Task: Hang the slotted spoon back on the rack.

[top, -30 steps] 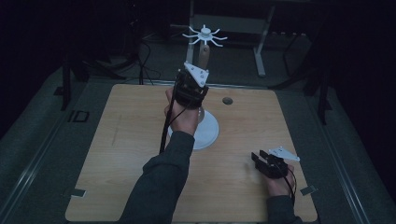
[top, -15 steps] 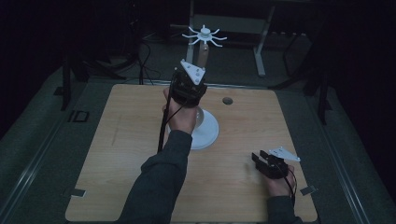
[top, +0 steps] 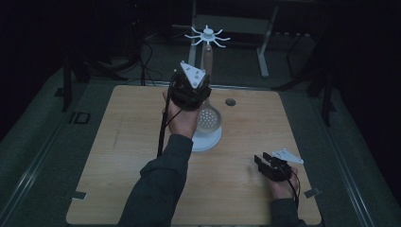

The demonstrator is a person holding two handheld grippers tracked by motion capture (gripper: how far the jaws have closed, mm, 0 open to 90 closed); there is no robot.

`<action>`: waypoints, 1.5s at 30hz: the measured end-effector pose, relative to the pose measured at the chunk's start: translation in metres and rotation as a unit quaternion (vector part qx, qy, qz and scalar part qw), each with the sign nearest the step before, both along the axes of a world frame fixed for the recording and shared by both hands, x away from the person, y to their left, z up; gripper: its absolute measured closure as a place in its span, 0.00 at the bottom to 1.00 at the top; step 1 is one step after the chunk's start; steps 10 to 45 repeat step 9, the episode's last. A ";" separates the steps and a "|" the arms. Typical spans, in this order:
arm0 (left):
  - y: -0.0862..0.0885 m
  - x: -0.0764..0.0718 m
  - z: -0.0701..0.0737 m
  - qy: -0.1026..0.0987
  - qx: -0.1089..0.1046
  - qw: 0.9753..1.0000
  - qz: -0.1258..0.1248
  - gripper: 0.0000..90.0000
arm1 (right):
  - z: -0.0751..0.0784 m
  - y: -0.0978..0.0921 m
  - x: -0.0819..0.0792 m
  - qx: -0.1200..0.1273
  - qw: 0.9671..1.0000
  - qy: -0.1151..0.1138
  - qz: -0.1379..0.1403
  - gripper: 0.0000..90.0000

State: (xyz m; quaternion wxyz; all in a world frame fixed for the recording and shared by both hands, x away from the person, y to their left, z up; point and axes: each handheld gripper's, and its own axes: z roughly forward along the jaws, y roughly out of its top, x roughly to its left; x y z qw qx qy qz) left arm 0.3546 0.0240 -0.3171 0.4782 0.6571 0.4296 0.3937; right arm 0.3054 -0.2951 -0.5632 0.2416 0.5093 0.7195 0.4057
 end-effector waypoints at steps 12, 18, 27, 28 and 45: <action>0.002 -0.004 -0.005 0.015 -0.003 1.000 -0.016 0.64 | 0.000 -0.001 0.000 0.000 1.000 0.000 -0.001 0.61; 0.002 -0.004 -0.005 0.015 -0.003 1.000 -0.016 0.64 | 0.000 -0.001 0.000 0.000 1.000 0.000 -0.001 0.61; 0.002 -0.004 -0.005 0.015 -0.003 1.000 -0.016 0.64 | 0.000 -0.001 0.000 0.000 1.000 0.000 -0.001 0.61; 0.002 -0.004 -0.005 0.015 -0.003 1.000 -0.016 0.64 | 0.000 -0.001 0.000 0.000 1.000 0.000 -0.001 0.61; 0.002 -0.004 -0.005 0.015 -0.003 1.000 -0.016 0.64 | 0.000 -0.001 0.000 0.000 1.000 0.000 -0.001 0.61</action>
